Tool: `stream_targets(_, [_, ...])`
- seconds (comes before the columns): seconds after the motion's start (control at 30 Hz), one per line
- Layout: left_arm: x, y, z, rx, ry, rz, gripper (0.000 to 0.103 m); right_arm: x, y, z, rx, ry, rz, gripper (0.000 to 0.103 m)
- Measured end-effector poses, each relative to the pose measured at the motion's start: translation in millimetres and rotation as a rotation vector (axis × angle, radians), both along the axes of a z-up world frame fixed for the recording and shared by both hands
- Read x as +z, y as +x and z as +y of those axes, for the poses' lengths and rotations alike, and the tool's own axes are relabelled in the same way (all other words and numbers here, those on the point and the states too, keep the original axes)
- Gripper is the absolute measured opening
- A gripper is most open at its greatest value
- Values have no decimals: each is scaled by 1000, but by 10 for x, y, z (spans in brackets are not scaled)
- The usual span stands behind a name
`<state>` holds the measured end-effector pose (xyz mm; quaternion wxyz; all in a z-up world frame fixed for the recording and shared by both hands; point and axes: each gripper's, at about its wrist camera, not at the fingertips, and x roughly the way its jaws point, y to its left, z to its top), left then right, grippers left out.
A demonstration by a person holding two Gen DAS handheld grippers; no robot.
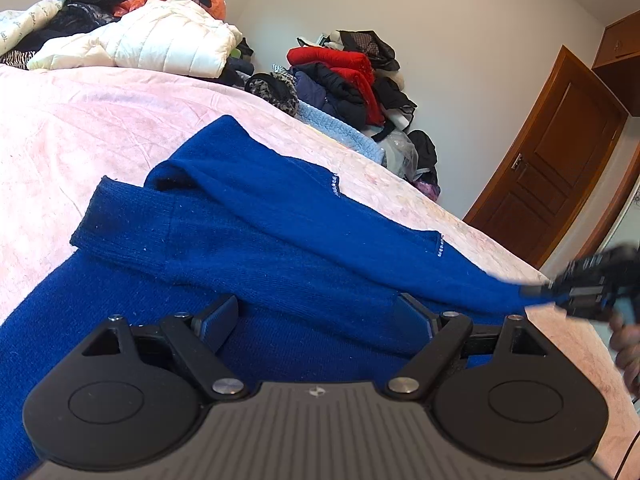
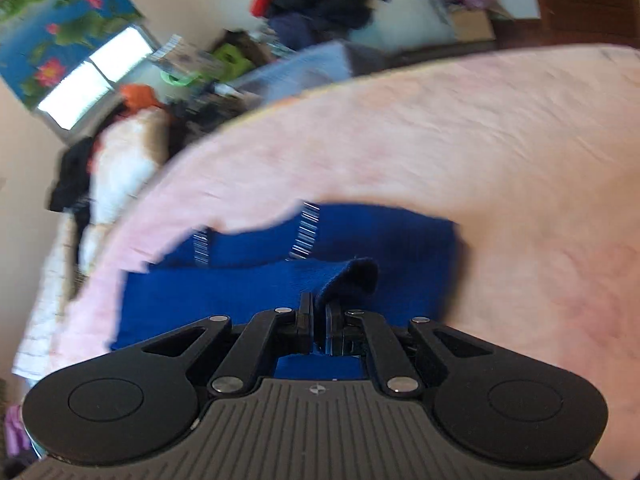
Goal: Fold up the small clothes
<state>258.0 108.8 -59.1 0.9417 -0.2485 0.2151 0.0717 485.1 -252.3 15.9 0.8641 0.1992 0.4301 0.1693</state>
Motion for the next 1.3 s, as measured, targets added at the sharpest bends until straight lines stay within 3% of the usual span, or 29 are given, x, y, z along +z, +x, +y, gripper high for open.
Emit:
stream_targets(0.1, [7,-2,-8,0,4,2,86,-237,0,-103,-23,24,31,9])
stream_targets(0.57, [10,4,-17,1,5,6,87,-302,-11,-101,-7,12,40,7])
stream_targets(0.73, [12,3,-18,1,6,7,87,-293,-28,-200,-41,48,52,15])
stream_targets(0.8, [13,2,-18,2,5,6,87,-180,-129,-290,-89,89,-15,22])
stream_targets(0.87, [15,2,-21,2,4,6,87,-18,-259,-270,-117,45,-134,21])
stream_targets(0.93, [14,2,-17,1,4,6,87,86,-298,-127,-77,-3,-194,21])
stream_targets(1.07, [22,10,-22,2,8,8,87,13,-158,323,69,-107,-160,23])
stream_targets(1.2, [21,14,-32,1,10,11,88,-184,-59,570,116,-226,-120,24])
stream_targets(1.3, [22,13,-34,1,8,10,88,-270,-79,459,108,-175,-118,19])
